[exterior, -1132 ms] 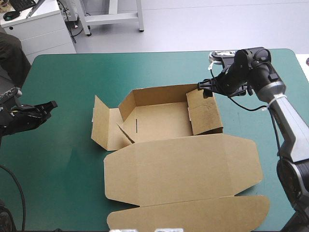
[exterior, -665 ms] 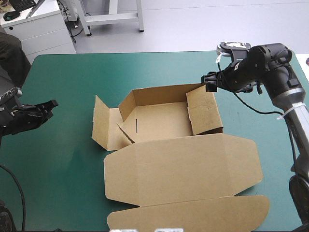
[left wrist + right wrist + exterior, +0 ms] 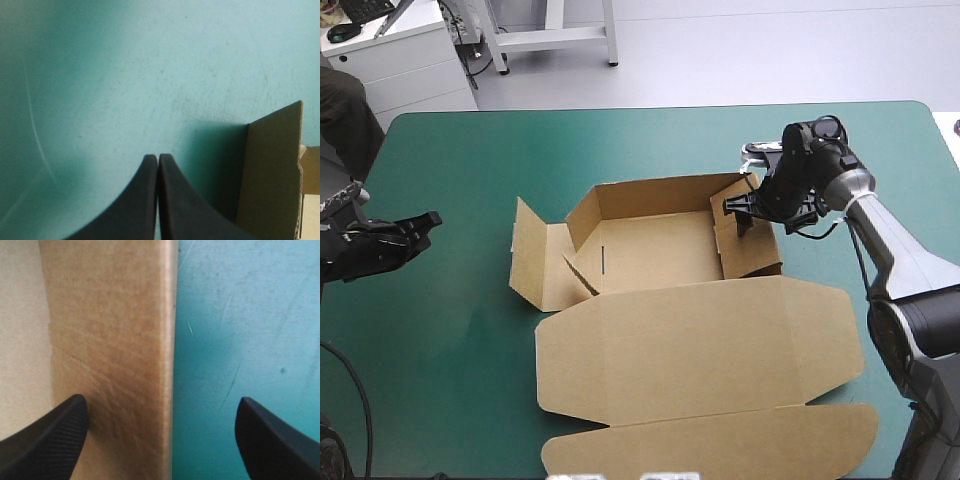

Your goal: Fold the box

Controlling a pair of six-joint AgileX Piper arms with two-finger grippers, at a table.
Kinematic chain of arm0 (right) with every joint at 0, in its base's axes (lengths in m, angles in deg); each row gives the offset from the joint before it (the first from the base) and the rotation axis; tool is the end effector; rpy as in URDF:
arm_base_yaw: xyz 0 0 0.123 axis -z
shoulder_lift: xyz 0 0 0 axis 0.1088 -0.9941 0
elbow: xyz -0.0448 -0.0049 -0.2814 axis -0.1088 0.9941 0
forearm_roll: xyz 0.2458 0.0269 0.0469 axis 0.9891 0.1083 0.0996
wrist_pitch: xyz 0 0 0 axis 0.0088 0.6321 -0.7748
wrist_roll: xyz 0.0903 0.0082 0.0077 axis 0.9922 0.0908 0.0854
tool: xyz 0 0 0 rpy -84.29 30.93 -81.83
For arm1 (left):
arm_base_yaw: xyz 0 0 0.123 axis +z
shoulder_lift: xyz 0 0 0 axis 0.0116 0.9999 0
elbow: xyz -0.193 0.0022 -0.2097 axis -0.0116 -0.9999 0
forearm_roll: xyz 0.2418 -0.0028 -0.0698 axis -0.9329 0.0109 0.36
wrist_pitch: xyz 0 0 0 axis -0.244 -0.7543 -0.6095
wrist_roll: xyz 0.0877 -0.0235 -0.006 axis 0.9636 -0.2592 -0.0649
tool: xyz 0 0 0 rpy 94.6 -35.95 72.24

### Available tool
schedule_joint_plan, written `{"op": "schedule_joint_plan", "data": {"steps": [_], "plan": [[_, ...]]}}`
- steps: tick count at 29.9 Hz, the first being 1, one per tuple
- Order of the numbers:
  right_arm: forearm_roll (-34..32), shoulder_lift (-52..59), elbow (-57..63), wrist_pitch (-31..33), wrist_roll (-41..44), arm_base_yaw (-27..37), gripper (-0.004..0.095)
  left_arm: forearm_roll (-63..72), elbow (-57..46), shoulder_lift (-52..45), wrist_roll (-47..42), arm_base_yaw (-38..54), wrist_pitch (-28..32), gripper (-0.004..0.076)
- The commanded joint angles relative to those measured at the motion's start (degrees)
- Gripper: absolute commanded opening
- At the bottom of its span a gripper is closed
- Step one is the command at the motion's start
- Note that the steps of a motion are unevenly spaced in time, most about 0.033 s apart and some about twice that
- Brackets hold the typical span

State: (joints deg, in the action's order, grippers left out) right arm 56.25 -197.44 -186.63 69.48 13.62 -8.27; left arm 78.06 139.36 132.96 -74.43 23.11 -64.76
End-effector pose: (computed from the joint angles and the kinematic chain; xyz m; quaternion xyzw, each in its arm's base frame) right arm 0.3864 0.1080 0.2897 -0.0667 0.9892 0.0645 0.1132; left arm 0.2717 0.0719 0.3004 -0.2319 0.8942 -0.1761 0.3399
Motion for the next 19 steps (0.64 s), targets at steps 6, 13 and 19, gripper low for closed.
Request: {"op": "schedule_joint_plan", "data": {"steps": [6,13,19], "plan": [[-0.47,2.85,-1.29,1.06,-0.99,0.06,0.0274,1.34,1.40,-1.78,-0.41,-0.14,2.49,-0.0010],[3.22,2.85,-1.29,1.06,-4.00,0.06,-0.0001,1.34,1.40,-1.78,-0.41,-0.14,1.69,-0.0010],[2.88,5.49,-2.87,1.06,-3.61,0.06,-0.0001,1.01,1.40,-1.78,0.26,-0.14,0.85,-0.0010]]}}
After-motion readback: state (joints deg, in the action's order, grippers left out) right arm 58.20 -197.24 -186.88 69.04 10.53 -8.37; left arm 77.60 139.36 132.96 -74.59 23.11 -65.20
